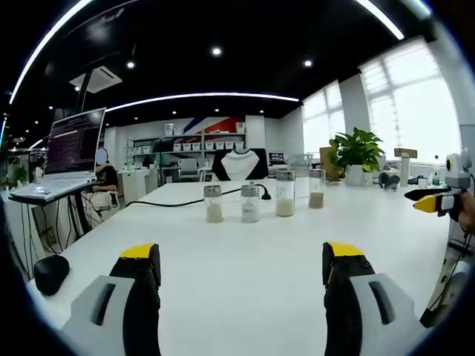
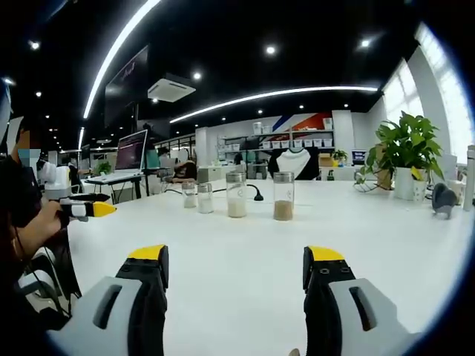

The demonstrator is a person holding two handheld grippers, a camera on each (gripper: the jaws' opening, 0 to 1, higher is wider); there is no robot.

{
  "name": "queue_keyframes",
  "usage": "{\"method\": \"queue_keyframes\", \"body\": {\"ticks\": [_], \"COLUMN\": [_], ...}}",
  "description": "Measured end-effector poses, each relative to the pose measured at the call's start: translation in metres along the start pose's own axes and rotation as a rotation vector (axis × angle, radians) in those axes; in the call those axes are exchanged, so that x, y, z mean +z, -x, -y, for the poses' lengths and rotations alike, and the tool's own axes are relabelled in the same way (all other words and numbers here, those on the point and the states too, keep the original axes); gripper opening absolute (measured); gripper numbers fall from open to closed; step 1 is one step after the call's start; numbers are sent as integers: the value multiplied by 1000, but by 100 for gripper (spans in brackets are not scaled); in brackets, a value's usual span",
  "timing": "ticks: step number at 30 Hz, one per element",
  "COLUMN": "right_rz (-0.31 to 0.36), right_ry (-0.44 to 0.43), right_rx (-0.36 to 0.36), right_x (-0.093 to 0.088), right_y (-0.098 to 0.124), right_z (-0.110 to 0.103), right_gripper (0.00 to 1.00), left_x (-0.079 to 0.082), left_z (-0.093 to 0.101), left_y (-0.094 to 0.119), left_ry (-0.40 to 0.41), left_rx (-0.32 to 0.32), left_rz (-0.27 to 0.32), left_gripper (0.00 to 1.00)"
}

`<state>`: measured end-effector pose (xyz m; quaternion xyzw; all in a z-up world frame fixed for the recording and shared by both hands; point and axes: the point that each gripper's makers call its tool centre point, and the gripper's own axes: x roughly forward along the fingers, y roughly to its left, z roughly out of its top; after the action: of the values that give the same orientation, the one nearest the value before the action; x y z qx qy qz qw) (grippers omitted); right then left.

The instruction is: Rotate the seasoning bottle until the label or dispensing opening points toward the visible target arrow and the bottle remains upright within the marked orientation range

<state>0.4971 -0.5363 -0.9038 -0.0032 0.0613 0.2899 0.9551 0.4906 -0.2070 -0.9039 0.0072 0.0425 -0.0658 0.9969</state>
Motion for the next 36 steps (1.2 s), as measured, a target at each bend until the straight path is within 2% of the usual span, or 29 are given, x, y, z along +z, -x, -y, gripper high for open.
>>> {"method": "queue_keyframes", "body": {"ticks": [21, 36], "right_rz": [-22, -24], "right_ry": [-10, -7], "right_rx": [0, -19], "right_x": [-6, -6], "right_y": [1, 1], "right_z": [1, 9], "right_gripper": [74, 73], "left_x": [-3, 1], "left_z": [-5, 1], "left_y": [2, -3], "left_ry": [1, -18], "left_rx": [12, -8], "left_rz": [-13, -13], "left_gripper": [95, 95]}}
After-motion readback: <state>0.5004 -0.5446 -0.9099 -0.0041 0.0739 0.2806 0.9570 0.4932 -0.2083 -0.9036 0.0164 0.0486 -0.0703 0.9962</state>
